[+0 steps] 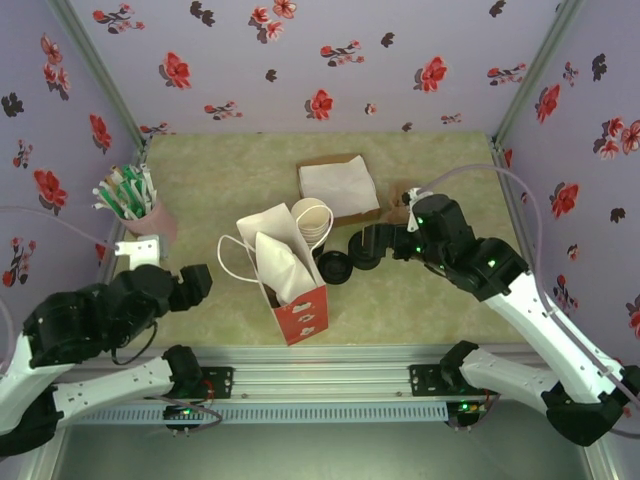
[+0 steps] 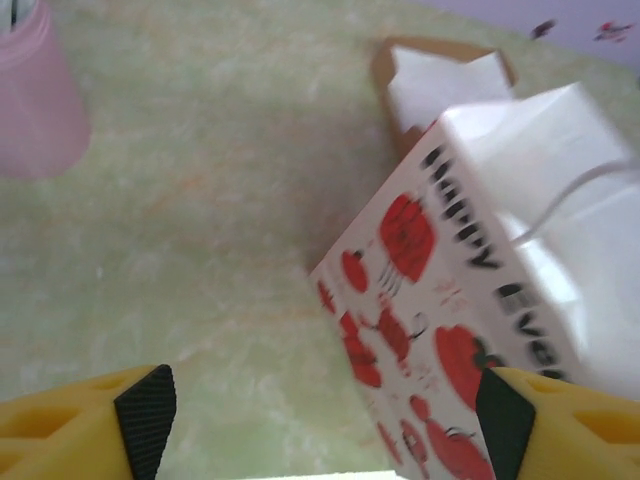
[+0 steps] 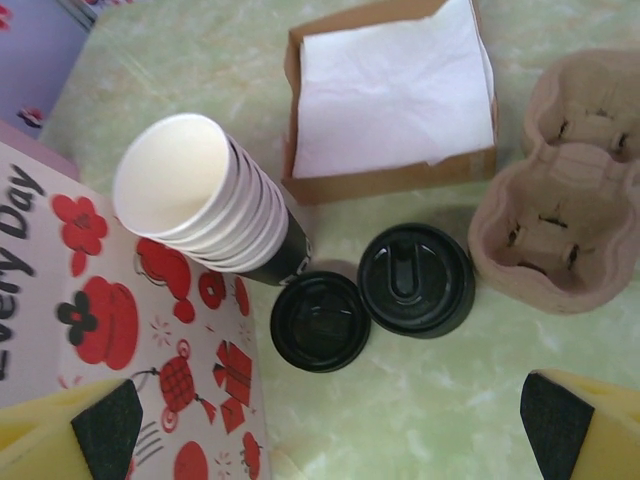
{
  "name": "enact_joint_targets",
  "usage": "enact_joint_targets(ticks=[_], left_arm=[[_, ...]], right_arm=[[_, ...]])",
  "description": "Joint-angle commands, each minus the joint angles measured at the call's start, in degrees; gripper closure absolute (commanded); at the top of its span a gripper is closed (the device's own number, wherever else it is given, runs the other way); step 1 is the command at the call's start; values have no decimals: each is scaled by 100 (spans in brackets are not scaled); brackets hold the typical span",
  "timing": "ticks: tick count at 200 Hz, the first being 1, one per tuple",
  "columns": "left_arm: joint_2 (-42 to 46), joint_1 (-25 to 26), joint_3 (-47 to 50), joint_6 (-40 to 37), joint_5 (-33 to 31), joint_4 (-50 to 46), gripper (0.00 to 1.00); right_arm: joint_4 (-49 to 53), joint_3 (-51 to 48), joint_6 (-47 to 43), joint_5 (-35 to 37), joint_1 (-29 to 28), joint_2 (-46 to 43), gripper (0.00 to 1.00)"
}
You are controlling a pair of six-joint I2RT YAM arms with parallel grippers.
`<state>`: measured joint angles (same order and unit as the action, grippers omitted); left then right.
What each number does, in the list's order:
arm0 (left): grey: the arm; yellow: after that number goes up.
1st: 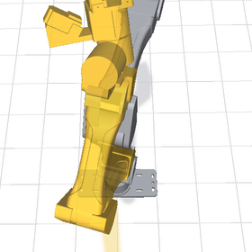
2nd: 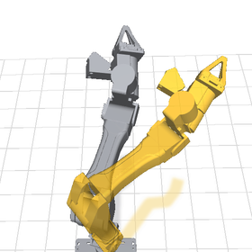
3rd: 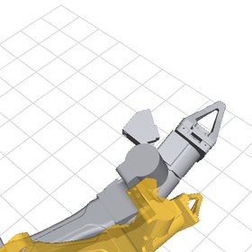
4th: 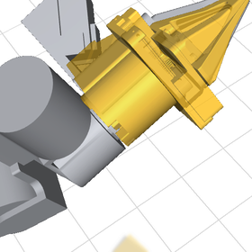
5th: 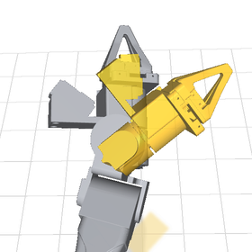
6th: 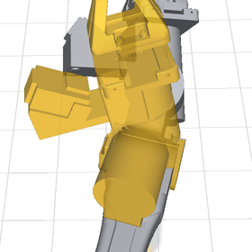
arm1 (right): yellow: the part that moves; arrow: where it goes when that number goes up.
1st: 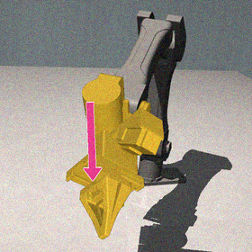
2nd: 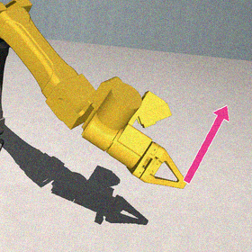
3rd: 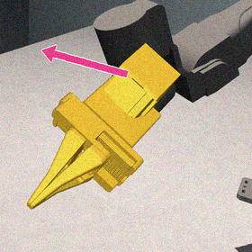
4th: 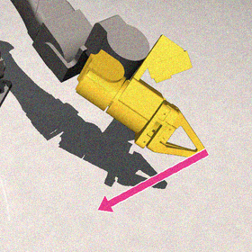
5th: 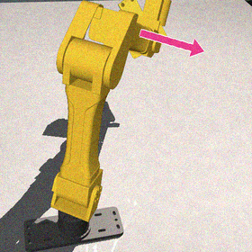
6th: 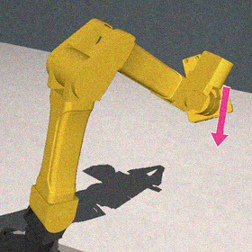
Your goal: Pack the takeout coffee
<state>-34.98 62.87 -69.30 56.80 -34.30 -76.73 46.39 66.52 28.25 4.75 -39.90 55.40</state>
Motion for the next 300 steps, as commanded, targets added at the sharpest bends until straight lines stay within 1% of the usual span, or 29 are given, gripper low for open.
enact_joint_targets(ticks=[1, 17, 37, 54, 63, 72, 82, 97, 106, 116, 152, 196, 215, 264, 283, 300], left_arm=[[301, 32, 659, 625, 109, 277, 25], [276, 33, 1105, 674, 266, 733, 28], [106, 16, 1442, 646, 310, 1256, 30], [-22, -119, 1676, 542, 343, 1675, 35], [-82, -346, 1822, 431, 455, 1973, 38], [-134, -658, 2005, 266, 783, 2345, 39], [-188, -1121, 2241, 99, 1307, 2974, 41], [-314, -1884, 2661, -66, 2351, 3886, 44], [-419, -2196, 2875, -113, 2757, 4357, 44], [-540, -2391, 2988, -170, 2954, 4725, 44], [-1045, -2812, 3078, -426, 3222, 5448, 44], [-1175, -3372, 3185, -612, 3437, 5904, 45], [-1181, -3606, 3112, -741, 3607, 5892, 44], [-827, -3833, 3090, -877, 3624, 5513, 37], [-677, -3893, 3054, -892, 3614, 5355, 34], [-550, -3916, 3003, -905, 3603, 5144, 29]], right_arm=[[-163, -213, -41, 197, 52, -15, 1], [-228, -298, -39, 204, 61, -27, 1], [-276, -351, -30, 244, 70, -37, 1], [-281, -381, -26, 271, 79, -37, 1], [-289, -410, -13, 309, 88, -48, 1], [-314, -442, -18, 345, 88, -55, 1], [-318, -457, -13, 386, 100, -60, 1], [-291, -496, -17, 518, 96, -73, 1], [-289, -533, -29, 597, 96, -103, 1], [-300, -590, -39, 682, 106, -170, 1], [-395, -872, -83, 873, 114, -455, 1], [-482, -1015, -119, 953, 122, -588, 1], [-525, -1045, -149, 982, 123, -615, 1], [-704, -1236, -240, 1187, 123, -794, 1], [-669, -1229, -180, 1078, 127, -678, 1], [-606, -1191, -172, 760, 131, -489, 1]])
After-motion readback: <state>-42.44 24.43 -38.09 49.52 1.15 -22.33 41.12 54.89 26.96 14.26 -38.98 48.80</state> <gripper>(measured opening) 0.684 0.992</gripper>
